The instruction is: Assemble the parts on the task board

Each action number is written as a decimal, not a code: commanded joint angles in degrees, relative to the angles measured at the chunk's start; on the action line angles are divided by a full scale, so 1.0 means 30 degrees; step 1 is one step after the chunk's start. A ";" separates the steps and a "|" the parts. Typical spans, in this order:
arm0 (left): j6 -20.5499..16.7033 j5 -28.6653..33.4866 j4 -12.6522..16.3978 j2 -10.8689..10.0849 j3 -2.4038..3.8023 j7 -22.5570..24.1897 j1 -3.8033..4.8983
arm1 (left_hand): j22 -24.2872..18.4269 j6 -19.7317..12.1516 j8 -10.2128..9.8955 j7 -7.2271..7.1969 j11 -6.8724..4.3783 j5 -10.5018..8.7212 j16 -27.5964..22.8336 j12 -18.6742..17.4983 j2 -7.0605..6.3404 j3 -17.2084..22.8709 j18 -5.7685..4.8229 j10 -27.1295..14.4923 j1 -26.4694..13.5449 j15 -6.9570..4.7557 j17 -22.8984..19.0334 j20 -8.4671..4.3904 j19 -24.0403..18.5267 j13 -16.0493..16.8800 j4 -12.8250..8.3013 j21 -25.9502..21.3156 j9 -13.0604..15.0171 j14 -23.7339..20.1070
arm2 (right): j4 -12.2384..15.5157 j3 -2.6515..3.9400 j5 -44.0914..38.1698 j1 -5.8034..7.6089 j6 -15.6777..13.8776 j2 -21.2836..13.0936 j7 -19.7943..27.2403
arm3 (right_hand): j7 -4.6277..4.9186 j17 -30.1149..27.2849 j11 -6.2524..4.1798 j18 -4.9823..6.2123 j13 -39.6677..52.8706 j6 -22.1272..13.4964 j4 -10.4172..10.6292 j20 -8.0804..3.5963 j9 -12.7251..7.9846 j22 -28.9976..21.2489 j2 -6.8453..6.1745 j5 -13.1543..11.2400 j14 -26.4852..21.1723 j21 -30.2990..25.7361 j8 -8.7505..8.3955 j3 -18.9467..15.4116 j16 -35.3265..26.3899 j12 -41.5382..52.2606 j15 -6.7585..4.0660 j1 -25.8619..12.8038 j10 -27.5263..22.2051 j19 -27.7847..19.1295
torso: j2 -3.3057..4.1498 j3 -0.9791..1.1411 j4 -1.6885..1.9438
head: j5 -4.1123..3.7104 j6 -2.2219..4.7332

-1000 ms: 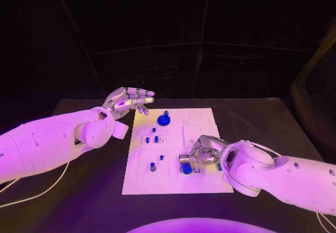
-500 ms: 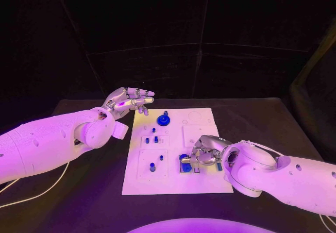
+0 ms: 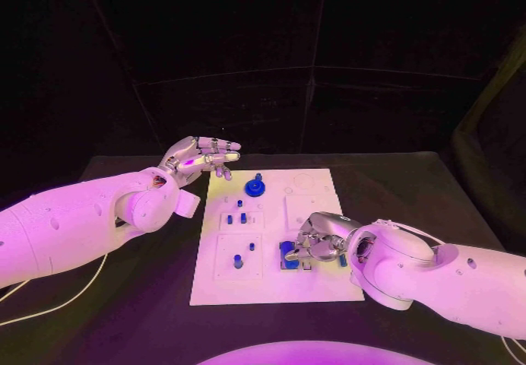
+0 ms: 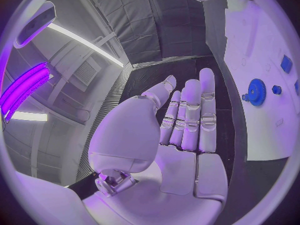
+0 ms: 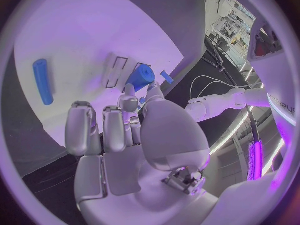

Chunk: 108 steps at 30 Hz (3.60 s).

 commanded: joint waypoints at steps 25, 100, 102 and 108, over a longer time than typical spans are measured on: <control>0.0120 0.0066 -0.0023 0.0020 0.0011 0.0012 0.0023 | -0.0036 -0.0056 0.0123 -0.0017 0.0007 -0.0028 0.0077 0.0183 0.0114 -0.0101 0.0097 -0.0195 -0.0071 0.0066 -0.0046 0.0108 -0.0032 0.0032 0.0023 -0.0109 0.0024 -0.0146 | -0.0750 0.0001 -0.0593 0.0021 0.1008 0.0732 0.0909 | -0.0484 0.0838 -0.0496 -0.0007 0.0798 0.0759 -0.2123 -0.0381 0.0402 0.0837 0.1351 -0.0694 0.1040 0.0600 0.0461 0.0809 0.0549 0.0651 -0.0455 0.3248 0.0982 0.0505 | 0.0009 -0.0003 -0.0001 | 0.0087 -0.0041; 0.0256 0.0066 -0.0021 -0.0224 -0.0005 0.0013 -0.0095 | -0.0036 -0.0056 0.0123 -0.0017 0.0007 -0.0028 0.0077 0.0183 0.0114 -0.0101 0.0097 -0.0195 -0.0071 0.0066 -0.0046 0.0108 -0.0032 0.0032 0.0023 -0.0109 0.0024 -0.0146 | -0.0910 -0.0033 -0.2916 -0.0017 0.2844 -0.2219 -0.0832 | 0.0243 0.0138 0.0122 0.0195 -0.0566 0.0007 0.0154 0.0062 0.0007 0.0011 0.0455 0.3473 0.0882 -0.0072 -0.1401 -0.1783 -0.0224 -0.1426 0.0036 0.1478 -0.0002 -0.0022 | -0.0055 0.0041 -0.0215 | -0.0552 -0.0129; 0.0255 0.0066 -0.0024 -0.0230 -0.0005 0.0010 -0.0097 | -0.0036 -0.0056 0.0123 -0.0017 0.0007 -0.0028 0.0077 0.0183 0.0114 -0.0101 0.0097 -0.0195 -0.0071 0.0066 -0.0046 0.0108 -0.0032 0.0032 0.0023 -0.0109 0.0024 -0.0146 | -0.1006 -0.0034 -0.3259 -0.0031 0.2932 -0.2127 -0.0890 | 0.0254 0.0140 0.0125 0.0196 -0.0561 -0.0032 0.0026 0.0062 0.0044 0.0007 0.0499 0.3578 0.0883 -0.0080 -0.1397 -0.1735 -0.0230 -0.1432 0.0035 0.1698 -0.0009 -0.0023 | -0.0062 0.0042 -0.0231 | -0.0542 -0.0143; 0.0272 0.0066 -0.0003 -0.0256 -0.0005 0.0033 -0.0100 | -0.0067 -0.0073 0.0180 -0.0012 0.0012 -0.0030 0.0110 0.0292 0.0162 -0.0150 0.0095 -0.0263 -0.0104 0.0071 -0.0105 0.0114 -0.0028 0.0036 0.0040 -0.0145 0.0026 -0.0176 | -0.1227 -0.0039 -0.5038 -0.0236 0.4118 -0.1799 -0.1402 | 0.0204 0.0105 0.0048 0.0199 -0.0474 -0.0097 -0.0970 0.0011 0.0162 0.0012 0.0885 0.3512 0.0872 -0.0100 -0.1383 -0.1051 -0.0291 -0.1410 -0.0036 0.3364 -0.0044 -0.0024 | -0.0068 0.0040 -0.0240 | -0.0512 -0.0156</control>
